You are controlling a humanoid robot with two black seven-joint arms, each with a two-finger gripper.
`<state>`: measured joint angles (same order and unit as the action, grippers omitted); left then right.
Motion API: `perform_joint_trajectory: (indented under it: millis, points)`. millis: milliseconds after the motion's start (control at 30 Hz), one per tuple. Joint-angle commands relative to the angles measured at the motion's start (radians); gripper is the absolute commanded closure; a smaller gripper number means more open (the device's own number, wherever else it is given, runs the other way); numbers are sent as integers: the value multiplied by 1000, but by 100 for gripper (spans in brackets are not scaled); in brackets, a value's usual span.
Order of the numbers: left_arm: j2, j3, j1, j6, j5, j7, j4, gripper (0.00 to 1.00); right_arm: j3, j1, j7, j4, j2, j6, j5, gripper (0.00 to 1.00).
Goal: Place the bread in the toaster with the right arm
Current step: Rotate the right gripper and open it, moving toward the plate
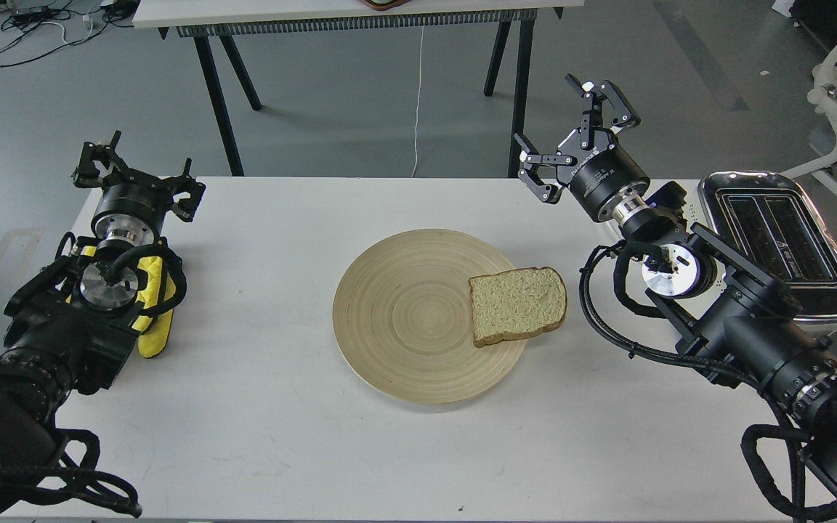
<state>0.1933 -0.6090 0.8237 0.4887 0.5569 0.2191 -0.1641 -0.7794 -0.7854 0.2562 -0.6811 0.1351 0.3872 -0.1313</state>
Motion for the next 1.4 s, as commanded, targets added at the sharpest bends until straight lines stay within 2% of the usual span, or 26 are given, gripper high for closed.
perform_joint_trajectory:
  millis: [0, 200, 367, 800, 1000, 1200, 1367]
  points:
    - [0, 0, 0, 0, 0, 0, 0, 0, 0, 1, 0, 0, 0, -31, -97, 1]
    - [0, 0, 0, 0, 0, 0, 0, 0, 17, 11, 1, -9, 4, -168, -244, 1]
    - [0, 0, 0, 0, 0, 0, 0, 0, 139, 11, 3, -75, 55, -295, -263, 1]
    - [0, 0, 0, 0, 0, 0, 0, 0, 324, 12, 3, -235, 208, -304, -268, 1]
    - [0, 0, 0, 0, 0, 0, 0, 0, 336, 37, 3, -291, 268, -320, -269, 1]
    - [0, 0, 0, 0, 0, 0, 0, 0, 385, 43, 3, -353, 334, -379, -269, 1]
    - [0, 0, 0, 0, 0, 0, 0, 0, 471, 46, 3, -373, 342, -436, -271, 1]
